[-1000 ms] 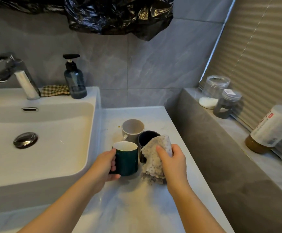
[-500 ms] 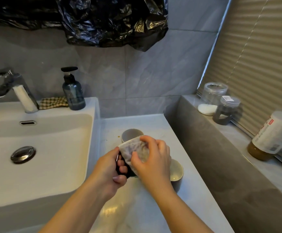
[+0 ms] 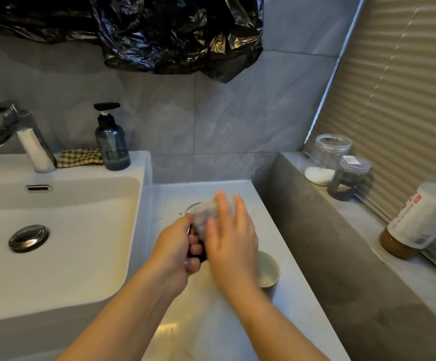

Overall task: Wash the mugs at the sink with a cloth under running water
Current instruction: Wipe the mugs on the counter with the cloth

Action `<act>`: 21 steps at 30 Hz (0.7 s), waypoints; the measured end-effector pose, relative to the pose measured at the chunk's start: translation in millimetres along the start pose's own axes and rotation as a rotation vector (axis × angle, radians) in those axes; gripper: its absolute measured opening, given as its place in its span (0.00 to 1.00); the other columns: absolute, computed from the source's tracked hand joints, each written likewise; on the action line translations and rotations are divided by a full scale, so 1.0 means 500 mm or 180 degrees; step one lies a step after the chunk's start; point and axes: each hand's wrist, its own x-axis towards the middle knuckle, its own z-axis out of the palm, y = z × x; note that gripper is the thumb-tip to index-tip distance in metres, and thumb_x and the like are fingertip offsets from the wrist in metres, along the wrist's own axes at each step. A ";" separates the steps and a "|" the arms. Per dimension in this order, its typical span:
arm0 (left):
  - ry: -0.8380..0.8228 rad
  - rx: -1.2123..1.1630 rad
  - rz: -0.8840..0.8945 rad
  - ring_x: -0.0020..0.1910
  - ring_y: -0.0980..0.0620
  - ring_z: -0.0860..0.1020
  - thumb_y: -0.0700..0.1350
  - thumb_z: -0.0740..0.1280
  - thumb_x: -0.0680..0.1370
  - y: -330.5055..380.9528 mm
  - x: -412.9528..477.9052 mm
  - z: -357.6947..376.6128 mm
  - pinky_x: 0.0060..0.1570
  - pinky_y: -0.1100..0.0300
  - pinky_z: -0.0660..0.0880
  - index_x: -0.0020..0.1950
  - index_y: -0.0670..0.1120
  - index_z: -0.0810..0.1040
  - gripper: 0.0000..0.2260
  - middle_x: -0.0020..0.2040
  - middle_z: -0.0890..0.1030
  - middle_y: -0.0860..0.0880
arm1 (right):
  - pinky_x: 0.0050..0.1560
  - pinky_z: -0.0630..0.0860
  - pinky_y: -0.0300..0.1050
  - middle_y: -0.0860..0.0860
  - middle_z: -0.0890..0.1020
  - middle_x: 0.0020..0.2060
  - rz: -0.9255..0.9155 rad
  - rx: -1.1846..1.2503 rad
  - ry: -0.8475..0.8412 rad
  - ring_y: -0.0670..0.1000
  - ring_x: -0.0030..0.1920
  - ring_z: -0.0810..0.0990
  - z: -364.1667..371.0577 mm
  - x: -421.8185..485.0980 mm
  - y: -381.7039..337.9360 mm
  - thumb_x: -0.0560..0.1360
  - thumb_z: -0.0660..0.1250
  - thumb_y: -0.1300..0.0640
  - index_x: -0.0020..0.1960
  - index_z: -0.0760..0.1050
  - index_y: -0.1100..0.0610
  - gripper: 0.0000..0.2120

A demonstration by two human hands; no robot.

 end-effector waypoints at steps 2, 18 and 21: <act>0.0001 0.0151 0.0123 0.19 0.58 0.60 0.40 0.54 0.78 0.005 0.003 0.004 0.16 0.73 0.53 0.29 0.47 0.64 0.16 0.21 0.63 0.53 | 0.65 0.64 0.54 0.55 0.63 0.73 -0.0389 -0.0371 0.0130 0.56 0.71 0.62 0.026 -0.028 0.000 0.76 0.48 0.45 0.71 0.59 0.40 0.23; -0.0095 0.0789 0.0379 0.25 0.56 0.54 0.46 0.55 0.80 0.021 -0.013 -0.003 0.18 0.68 0.50 0.33 0.48 0.60 0.15 0.25 0.58 0.53 | 0.52 0.75 0.46 0.50 0.78 0.54 0.1584 0.2109 -0.0660 0.49 0.57 0.76 -0.028 0.041 0.028 0.77 0.47 0.38 0.63 0.70 0.47 0.23; -0.0046 0.0688 0.0511 0.20 0.57 0.59 0.43 0.54 0.79 0.026 -0.013 0.018 0.16 0.70 0.53 0.32 0.48 0.64 0.14 0.22 0.63 0.54 | 0.72 0.58 0.50 0.48 0.58 0.75 0.0360 0.0558 -0.0349 0.48 0.74 0.56 -0.010 0.009 -0.008 0.72 0.39 0.32 0.74 0.50 0.38 0.31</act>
